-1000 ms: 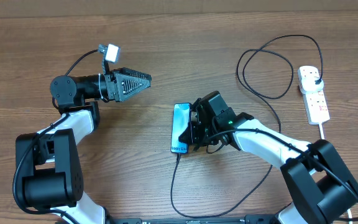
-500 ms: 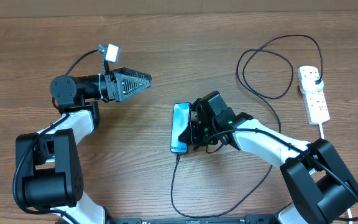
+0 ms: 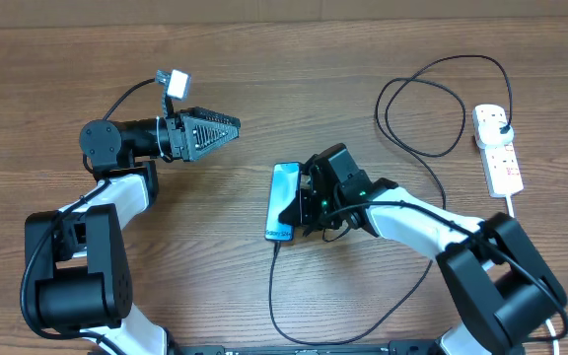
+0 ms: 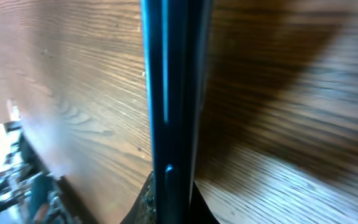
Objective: Plug charger to phone and switch on socket
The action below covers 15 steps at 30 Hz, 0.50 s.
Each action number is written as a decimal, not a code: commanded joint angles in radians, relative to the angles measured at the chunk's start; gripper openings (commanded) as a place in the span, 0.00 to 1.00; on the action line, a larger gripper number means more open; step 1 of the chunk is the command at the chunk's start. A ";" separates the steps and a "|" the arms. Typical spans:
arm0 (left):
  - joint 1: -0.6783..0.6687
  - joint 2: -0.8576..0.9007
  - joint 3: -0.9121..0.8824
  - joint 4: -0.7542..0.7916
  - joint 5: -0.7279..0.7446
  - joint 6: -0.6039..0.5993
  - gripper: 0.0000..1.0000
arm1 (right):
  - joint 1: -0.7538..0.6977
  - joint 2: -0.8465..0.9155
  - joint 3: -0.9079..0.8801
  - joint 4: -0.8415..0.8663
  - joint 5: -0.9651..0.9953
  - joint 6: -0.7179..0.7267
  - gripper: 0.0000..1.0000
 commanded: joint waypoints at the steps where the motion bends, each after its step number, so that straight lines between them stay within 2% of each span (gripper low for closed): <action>1: 0.000 -0.023 0.004 0.006 0.018 0.026 1.00 | 0.006 0.040 0.000 0.013 -0.027 0.014 0.04; 15: 0.000 -0.023 0.004 0.006 0.018 0.026 1.00 | 0.005 0.067 0.000 0.029 0.011 0.014 0.04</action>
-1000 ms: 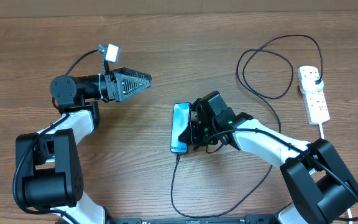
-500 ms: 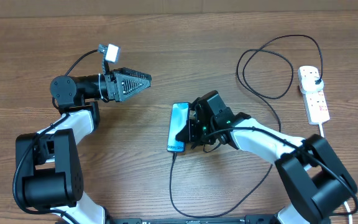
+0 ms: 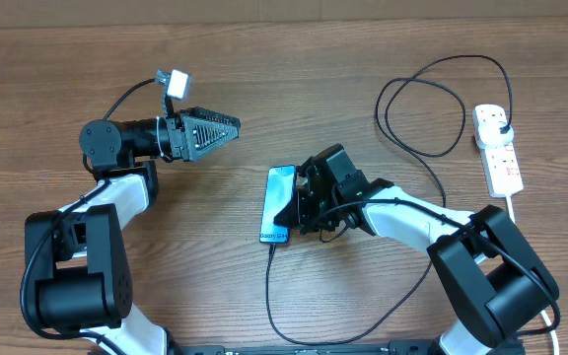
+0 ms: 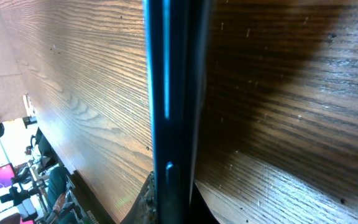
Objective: Plug charger to phone and switch on socket
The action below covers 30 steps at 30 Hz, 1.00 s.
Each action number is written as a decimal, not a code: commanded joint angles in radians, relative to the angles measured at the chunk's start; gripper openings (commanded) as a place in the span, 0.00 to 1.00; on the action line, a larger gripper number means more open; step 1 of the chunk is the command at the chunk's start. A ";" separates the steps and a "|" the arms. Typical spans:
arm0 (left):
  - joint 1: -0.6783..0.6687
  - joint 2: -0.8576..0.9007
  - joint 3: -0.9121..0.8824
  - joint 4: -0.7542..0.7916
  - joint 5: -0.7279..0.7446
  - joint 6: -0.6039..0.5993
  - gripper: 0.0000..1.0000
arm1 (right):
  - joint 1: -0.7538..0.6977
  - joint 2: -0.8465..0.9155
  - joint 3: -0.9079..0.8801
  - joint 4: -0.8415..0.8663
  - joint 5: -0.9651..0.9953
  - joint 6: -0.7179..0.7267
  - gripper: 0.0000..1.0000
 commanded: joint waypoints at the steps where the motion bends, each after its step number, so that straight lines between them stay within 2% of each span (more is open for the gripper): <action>1: 0.000 -0.023 0.004 0.006 0.018 0.026 1.00 | 0.005 0.037 0.000 -0.003 0.054 -0.013 0.04; 4: 0.000 -0.023 0.004 0.006 0.018 0.026 1.00 | 0.005 0.037 0.000 -0.003 0.058 -0.013 0.05; 7: 0.000 -0.023 0.004 0.006 0.018 0.026 1.00 | 0.005 0.037 0.000 -0.003 0.067 -0.016 0.13; 30: 0.000 -0.023 0.004 0.006 0.018 0.026 1.00 | 0.005 0.037 0.000 -0.010 0.137 -0.016 0.18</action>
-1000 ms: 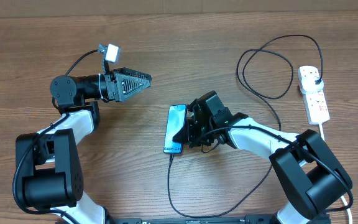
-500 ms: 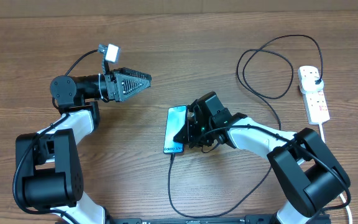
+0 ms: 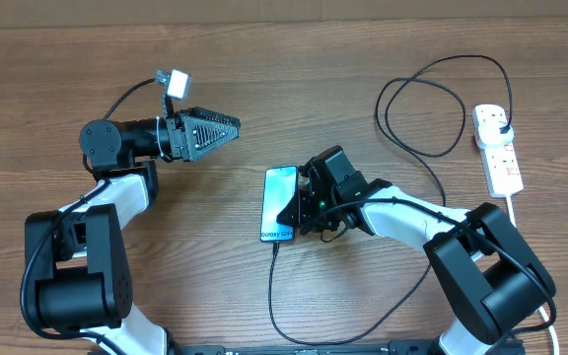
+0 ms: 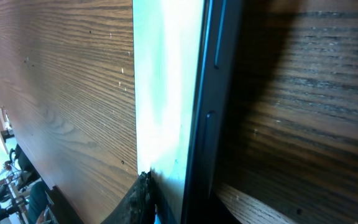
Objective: Plug charger to phone and switch on socket
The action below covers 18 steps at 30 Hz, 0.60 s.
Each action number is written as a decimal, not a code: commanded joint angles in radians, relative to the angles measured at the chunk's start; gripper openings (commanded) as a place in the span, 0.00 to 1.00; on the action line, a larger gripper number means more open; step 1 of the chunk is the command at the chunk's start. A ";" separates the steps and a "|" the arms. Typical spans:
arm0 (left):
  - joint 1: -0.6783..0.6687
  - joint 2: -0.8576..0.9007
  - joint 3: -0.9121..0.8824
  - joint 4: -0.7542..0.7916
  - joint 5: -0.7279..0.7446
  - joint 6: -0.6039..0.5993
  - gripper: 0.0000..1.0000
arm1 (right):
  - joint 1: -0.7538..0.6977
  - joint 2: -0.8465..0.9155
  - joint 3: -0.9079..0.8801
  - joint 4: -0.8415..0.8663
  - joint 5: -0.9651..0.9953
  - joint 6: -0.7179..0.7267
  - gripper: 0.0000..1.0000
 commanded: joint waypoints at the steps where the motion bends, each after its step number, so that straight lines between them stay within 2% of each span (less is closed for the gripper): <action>1: 0.000 -0.023 0.004 0.006 0.018 0.026 1.00 | 0.005 0.022 0.000 -0.004 0.059 -0.011 0.18; 18: 0.000 -0.023 0.004 0.006 0.018 0.026 1.00 | 0.005 0.022 0.000 -0.005 0.071 -0.011 0.22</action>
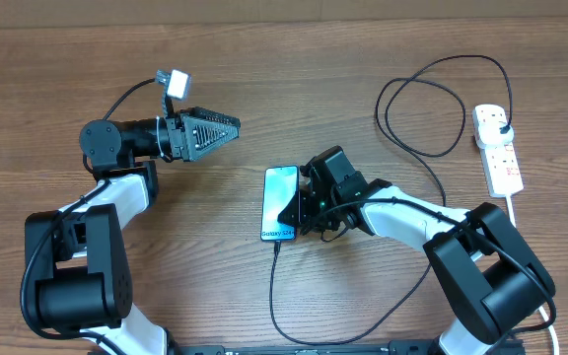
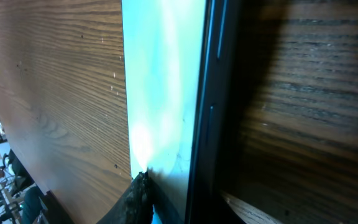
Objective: Plug charger to phone and switch on socket
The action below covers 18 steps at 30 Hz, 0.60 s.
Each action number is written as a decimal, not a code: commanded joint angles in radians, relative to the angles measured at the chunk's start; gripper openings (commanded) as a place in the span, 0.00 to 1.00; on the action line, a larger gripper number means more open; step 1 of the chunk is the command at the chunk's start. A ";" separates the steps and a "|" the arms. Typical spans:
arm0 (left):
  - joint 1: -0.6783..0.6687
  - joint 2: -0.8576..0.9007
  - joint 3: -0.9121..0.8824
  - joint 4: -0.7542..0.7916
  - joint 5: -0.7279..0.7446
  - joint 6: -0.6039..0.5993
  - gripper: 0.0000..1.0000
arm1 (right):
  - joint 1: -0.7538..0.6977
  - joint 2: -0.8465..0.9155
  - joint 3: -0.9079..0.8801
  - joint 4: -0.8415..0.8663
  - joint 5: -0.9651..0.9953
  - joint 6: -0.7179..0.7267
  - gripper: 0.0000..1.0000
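Observation:
The phone point(image 1: 280, 204) lies mid-table with its lit screen facing up and a black charger cable point(image 1: 270, 296) running into its near end. My right gripper point(image 1: 302, 205) is at the phone's right long edge, shut on it. In the right wrist view the bright phone screen point(image 2: 166, 93) and its dark edge fill the middle, with one dark finger point(image 2: 137, 194) pressed on the glass. A white power strip point(image 1: 498, 150) at the far right carries the charger plug point(image 1: 501, 126). My left gripper point(image 1: 233, 126) hovers far left, shut and holding nothing.
The cable's slack loops point(image 1: 422, 99) lie between the phone and the power strip at the back right. The near stretch of cable curls toward the table's front edge point(image 1: 363, 335). My left arm's base point(image 1: 72, 266) stands at the front left.
The phone's screen has turned a little further toward the overhead camera and shows wider in the right wrist view. The right gripper is still closed on it. My left arm has not moved.
First the right gripper held the phone tipped up on its long edge, seen edge-on from the wrist. It then sat slightly further left. By the last earlier moment the screen was turned upward and lit, and now it lies nearly flat with the cable plugged in.

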 commanded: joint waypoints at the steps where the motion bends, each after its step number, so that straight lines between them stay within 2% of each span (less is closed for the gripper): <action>1: 0.000 -0.023 0.004 0.006 0.018 0.025 1.00 | 0.005 0.021 0.000 0.000 0.046 -0.011 0.22; 12: 0.000 -0.023 0.004 0.006 0.018 0.025 1.00 | 0.005 0.021 0.000 0.000 0.064 -0.011 0.23; 18: 0.000 -0.023 0.004 0.006 0.018 0.025 0.99 | 0.005 0.021 0.000 -0.001 0.064 -0.011 0.30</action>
